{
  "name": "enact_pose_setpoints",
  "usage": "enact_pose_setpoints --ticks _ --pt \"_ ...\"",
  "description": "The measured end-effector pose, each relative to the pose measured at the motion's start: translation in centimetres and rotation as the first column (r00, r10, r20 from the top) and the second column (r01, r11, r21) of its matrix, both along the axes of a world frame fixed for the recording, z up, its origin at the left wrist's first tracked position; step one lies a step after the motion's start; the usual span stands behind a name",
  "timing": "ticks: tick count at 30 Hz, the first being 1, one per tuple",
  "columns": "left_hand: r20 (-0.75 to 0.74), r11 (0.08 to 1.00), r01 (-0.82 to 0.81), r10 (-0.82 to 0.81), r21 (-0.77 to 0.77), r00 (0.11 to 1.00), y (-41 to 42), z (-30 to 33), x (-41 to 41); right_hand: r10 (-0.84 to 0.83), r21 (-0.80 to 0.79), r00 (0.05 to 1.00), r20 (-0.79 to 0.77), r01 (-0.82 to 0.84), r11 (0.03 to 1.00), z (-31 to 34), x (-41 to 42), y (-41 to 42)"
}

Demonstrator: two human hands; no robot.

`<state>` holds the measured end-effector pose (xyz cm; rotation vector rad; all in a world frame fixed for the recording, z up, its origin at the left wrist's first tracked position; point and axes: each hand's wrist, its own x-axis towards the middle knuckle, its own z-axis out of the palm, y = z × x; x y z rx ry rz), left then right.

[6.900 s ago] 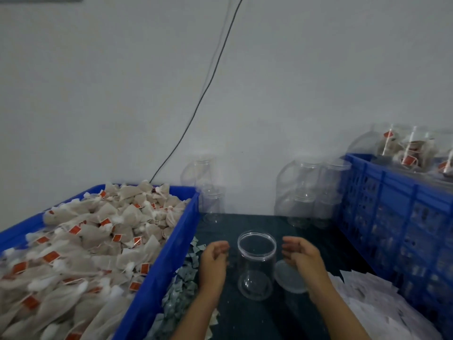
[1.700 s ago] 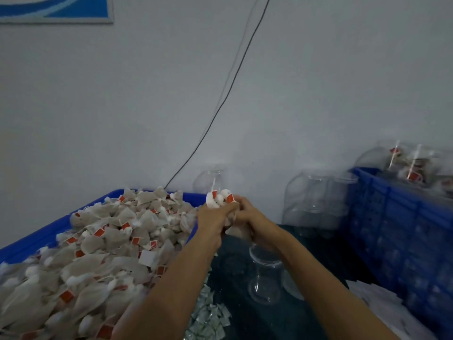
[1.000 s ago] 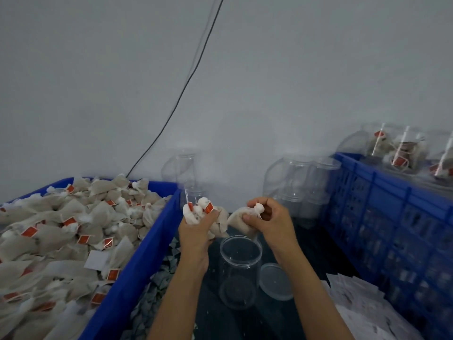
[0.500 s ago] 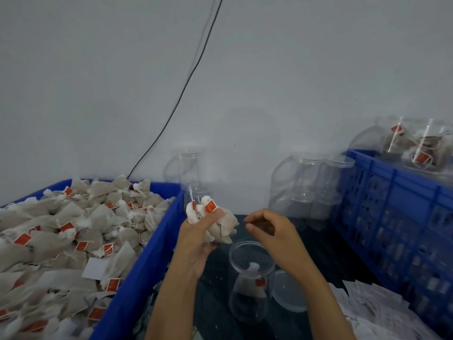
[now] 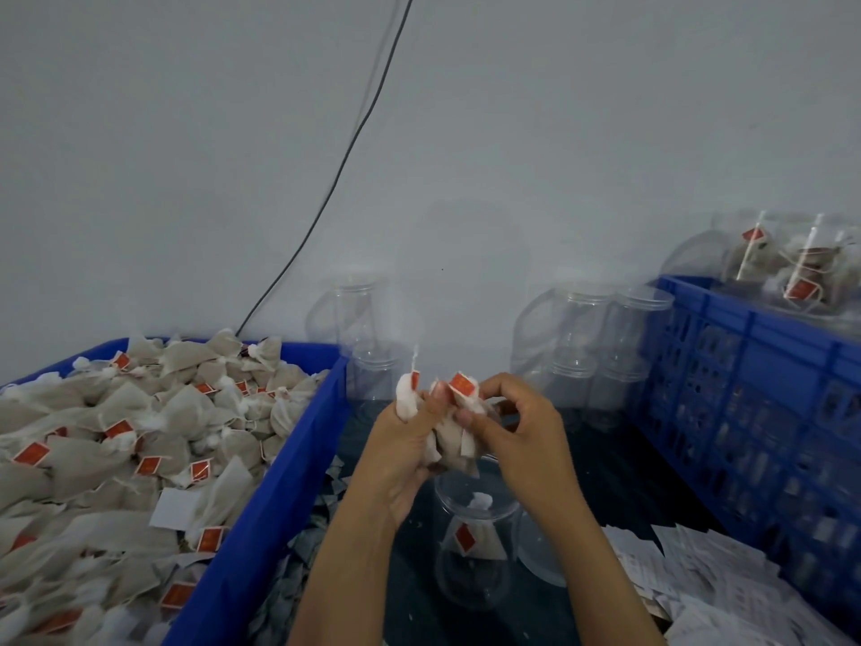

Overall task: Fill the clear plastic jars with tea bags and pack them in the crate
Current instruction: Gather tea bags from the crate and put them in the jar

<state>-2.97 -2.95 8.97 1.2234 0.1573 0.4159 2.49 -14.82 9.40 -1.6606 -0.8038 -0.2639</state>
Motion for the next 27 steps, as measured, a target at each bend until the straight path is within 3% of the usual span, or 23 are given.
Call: enact_pose_setpoints --ticks 4,8,14,15,17,18,19,20,23,25,27 --pt "-0.021 0.988 -0.127 0.125 -0.093 0.992 0.3 -0.2 0.4 -0.043 0.186 0.985 -0.166 0.074 0.980 0.0 0.4 -0.3" --pt "-0.039 0.945 -0.250 0.248 -0.211 0.968 1.1 -0.5 0.5 -0.043 0.161 0.981 -0.191 0.075 0.984 -0.1 0.9 -0.8" --pt "-0.025 0.910 -0.288 0.295 -0.297 0.955 3.0 -0.5 -0.2 -0.057 -0.305 0.995 -0.079 0.031 0.952 0.1 1.0 -1.7" --pt "-0.020 0.912 -0.286 0.293 -0.296 0.956 3.2 -0.4 -0.3 -0.069 -0.437 0.997 -0.027 0.050 0.898 0.2 0.8 -1.8" --pt "-0.005 0.923 -0.268 0.277 -0.277 0.961 3.2 -0.4 -0.4 -0.087 -0.694 0.983 0.159 0.174 0.698 0.2 0.4 -1.8" --pt "0.004 0.931 -0.256 0.266 -0.259 0.964 3.2 -0.3 -0.5 -0.080 -0.753 0.974 0.213 0.216 0.622 0.2 0.3 -1.8" --pt "0.015 0.941 -0.236 0.247 -0.241 0.969 3.0 -0.3 -0.6 -0.073 -0.753 0.973 0.221 0.218 0.621 0.2 0.2 -1.9" --pt "0.019 0.951 -0.215 0.224 -0.223 0.974 2.8 -0.2 -0.6 -0.063 -0.707 0.979 0.191 0.182 0.683 0.4 0.1 -1.9" --pt "0.010 0.979 -0.154 0.157 -0.137 0.988 1.9 0.1 -0.6 0.030 -0.364 0.998 0.055 -0.008 0.931 1.1 -0.4 -1.8" --pt "0.010 0.991 -0.111 0.112 -0.073 0.994 1.3 0.1 -0.5 0.099 -0.251 0.995 0.005 -0.094 0.963 1.3 -0.9 -1.4" --pt "0.013 0.998 -0.067 0.067 0.005 0.998 0.4 0.1 -0.4 0.130 -0.245 0.991 0.014 -0.122 0.962 1.2 -1.2 -0.8"
